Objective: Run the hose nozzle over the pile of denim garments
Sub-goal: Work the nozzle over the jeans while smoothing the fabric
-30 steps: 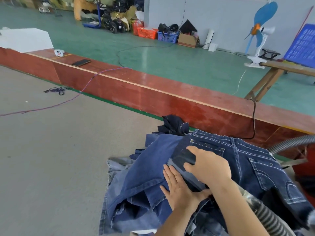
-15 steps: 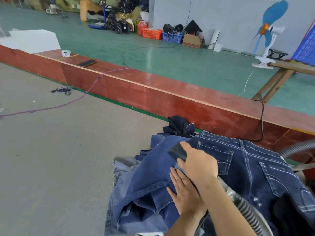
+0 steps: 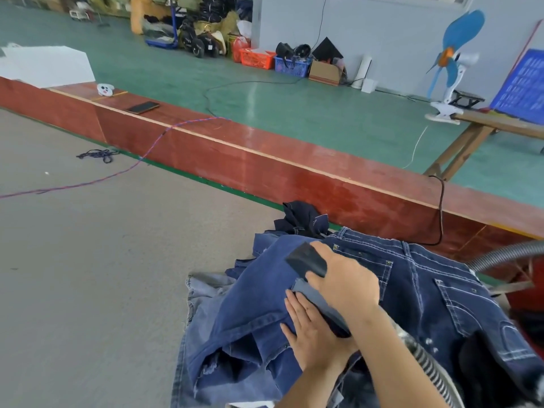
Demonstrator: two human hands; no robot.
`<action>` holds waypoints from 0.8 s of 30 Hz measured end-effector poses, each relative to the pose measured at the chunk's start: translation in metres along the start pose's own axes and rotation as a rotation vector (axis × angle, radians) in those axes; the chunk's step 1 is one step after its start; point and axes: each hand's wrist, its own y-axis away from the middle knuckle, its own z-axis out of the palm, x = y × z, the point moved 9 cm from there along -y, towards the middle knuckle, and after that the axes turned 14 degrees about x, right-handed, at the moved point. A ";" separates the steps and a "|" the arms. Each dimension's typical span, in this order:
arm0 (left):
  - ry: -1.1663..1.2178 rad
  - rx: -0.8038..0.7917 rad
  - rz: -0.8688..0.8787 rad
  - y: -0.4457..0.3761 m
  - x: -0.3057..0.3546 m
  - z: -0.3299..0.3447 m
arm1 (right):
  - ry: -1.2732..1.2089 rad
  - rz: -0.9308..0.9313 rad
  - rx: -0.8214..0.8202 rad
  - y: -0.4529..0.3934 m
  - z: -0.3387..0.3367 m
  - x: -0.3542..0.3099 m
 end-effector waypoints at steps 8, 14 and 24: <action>0.186 0.144 -0.024 0.010 0.005 -0.014 | 0.010 0.064 -0.038 0.027 -0.062 0.061; 0.194 0.106 -0.050 0.008 0.001 -0.011 | 0.035 0.040 -0.156 0.053 -0.042 0.070; 0.168 0.118 -0.062 0.005 -0.002 -0.007 | 0.109 -0.037 -0.164 0.039 -0.009 0.052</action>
